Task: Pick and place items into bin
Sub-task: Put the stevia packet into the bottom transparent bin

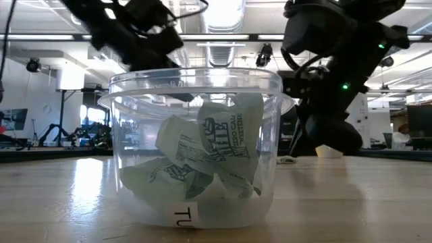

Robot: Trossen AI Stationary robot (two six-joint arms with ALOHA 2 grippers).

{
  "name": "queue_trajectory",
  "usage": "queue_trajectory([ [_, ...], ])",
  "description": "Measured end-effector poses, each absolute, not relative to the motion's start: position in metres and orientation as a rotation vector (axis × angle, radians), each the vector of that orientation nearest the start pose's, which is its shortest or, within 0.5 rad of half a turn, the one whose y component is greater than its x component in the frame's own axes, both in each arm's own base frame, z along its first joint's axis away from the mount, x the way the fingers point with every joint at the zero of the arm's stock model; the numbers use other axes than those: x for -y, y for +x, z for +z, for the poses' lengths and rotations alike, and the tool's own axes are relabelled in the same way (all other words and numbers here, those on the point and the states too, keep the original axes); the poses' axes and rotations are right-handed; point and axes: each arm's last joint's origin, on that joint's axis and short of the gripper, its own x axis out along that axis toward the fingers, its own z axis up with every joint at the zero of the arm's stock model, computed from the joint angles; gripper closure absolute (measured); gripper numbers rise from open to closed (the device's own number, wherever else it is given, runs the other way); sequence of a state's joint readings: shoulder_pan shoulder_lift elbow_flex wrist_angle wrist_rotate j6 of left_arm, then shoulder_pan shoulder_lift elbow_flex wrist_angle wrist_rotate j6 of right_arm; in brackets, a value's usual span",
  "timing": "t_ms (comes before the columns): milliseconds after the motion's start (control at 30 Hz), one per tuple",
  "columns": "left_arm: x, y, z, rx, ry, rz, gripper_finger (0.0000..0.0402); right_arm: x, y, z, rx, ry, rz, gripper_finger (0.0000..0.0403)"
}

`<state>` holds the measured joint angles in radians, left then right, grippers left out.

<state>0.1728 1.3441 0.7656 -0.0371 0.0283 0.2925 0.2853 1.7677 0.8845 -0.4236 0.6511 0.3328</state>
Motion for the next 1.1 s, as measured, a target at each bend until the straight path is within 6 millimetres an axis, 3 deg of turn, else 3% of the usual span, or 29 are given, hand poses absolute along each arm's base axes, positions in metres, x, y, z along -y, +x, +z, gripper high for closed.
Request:
queue_trajectory([
  [200, -0.024, 0.24, 0.224, -0.559, 0.245, -0.012, 0.0267, -0.045, 0.285, 0.138, -1.025, -0.211, -0.517, 0.0289],
  [400, -0.017, 0.207, 0.238, -0.468, 0.234, -0.003, 0.0267, -0.027, 0.275, 0.153, -0.935, -0.108, -0.509, 0.0229],
  [600, -0.013, 0.179, 0.251, -0.411, 0.186, 0.001, 0.0267, -0.011, 0.265, 0.153, -0.894, -0.069, -0.484, 0.0185],
  [833, -0.007, 0.156, 0.257, -0.408, 0.15, -0.017, 0.0267, 0.002, 0.261, 0.139, -0.907, -0.002, -0.432, 0.0166],
  [1100, -0.006, 0.151, 0.25, -0.396, 0.153, -0.021, 0.0267, 0.006, 0.261, 0.136, -0.908, 0.004, -0.445, 0.0171],
])
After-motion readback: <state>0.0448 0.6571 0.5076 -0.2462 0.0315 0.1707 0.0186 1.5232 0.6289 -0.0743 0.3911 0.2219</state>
